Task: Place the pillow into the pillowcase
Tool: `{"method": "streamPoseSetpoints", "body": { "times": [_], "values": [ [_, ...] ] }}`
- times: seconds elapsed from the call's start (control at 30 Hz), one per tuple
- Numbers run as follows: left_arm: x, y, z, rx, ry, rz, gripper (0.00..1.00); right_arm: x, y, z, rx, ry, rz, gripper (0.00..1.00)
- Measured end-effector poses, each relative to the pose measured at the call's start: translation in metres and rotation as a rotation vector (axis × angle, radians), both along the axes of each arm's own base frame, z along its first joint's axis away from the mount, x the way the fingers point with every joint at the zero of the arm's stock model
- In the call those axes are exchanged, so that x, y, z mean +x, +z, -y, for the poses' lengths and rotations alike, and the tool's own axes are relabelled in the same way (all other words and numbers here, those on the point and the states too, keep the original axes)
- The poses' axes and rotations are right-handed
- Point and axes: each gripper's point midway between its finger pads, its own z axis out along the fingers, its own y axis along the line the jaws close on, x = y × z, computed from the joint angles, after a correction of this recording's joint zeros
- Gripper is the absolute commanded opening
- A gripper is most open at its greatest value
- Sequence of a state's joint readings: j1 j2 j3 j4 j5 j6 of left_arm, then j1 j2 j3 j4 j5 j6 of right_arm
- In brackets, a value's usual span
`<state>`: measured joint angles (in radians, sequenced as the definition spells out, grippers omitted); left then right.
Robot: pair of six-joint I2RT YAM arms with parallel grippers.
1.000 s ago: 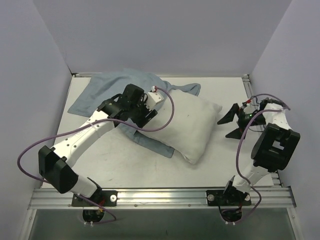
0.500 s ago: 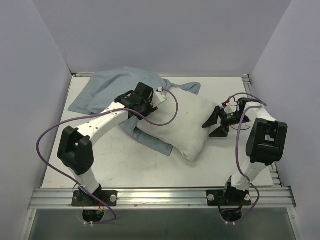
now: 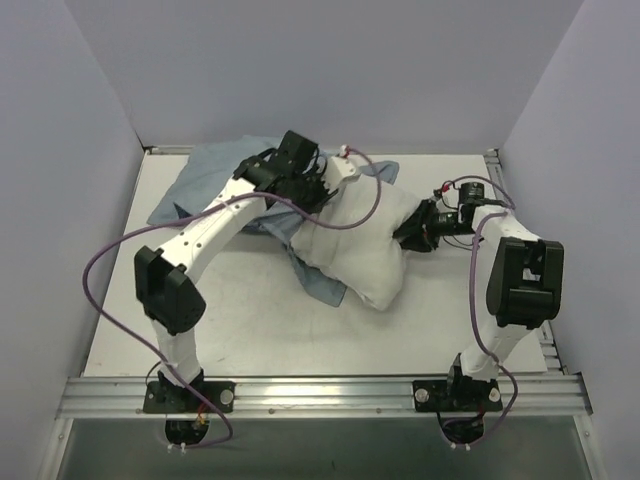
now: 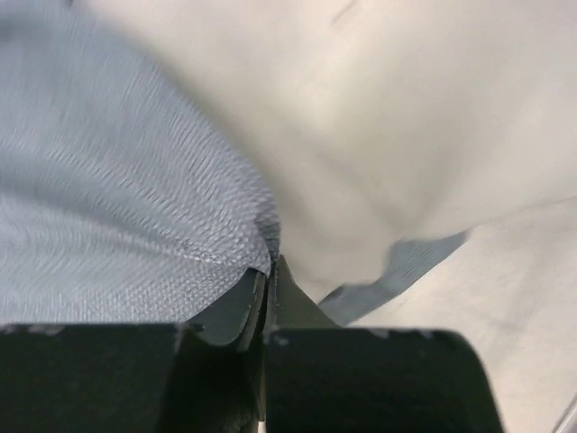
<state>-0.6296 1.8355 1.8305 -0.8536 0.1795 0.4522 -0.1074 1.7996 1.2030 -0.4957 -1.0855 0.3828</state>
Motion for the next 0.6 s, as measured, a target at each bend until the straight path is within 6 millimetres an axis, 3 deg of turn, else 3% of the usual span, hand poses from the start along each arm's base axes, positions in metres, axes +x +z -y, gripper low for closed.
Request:
{"method": "streamPoseSetpoints", "body": {
  "times": [0.13, 0.2, 0.23, 0.3, 0.37, 0.5, 0.6],
  "values": [
    [-0.04, 0.042, 0.084, -0.162, -0.224, -0.059, 0.0, 0.028, 0.006, -0.031, 0.141, -0.165, 0.012, 0.29],
    [-0.062, 0.046, 0.108, -0.212, -0.306, -0.118, 0.0, 0.044, 0.021, -0.038, 0.213, -0.22, 0.046, 0.28],
    [-0.07, 0.043, 0.111, -0.222, -0.329, -0.155, 0.0, 0.05, 0.027, -0.039, 0.232, -0.234, 0.07, 0.25],
    [-0.076, 0.033, 0.105, -0.233, -0.339, -0.231, 0.0, 0.055, 0.036, -0.038, 0.24, -0.245, 0.106, 0.24],
    [-0.069, 0.018, 0.089, -0.233, -0.307, -0.295, 0.0, 0.052, 0.038, -0.038, 0.221, -0.242, 0.141, 0.22],
    [-0.056, -0.028, 0.042, -0.162, -0.197, -0.413, 0.0, 0.027, 0.024, -0.041, 0.118, -0.176, 0.163, 0.28],
    [-0.068, -0.066, 0.017, -0.091, -0.167, -0.484, 0.0, 0.006, 0.015, -0.042, 0.028, -0.072, 0.195, 0.28]
  ]
}}
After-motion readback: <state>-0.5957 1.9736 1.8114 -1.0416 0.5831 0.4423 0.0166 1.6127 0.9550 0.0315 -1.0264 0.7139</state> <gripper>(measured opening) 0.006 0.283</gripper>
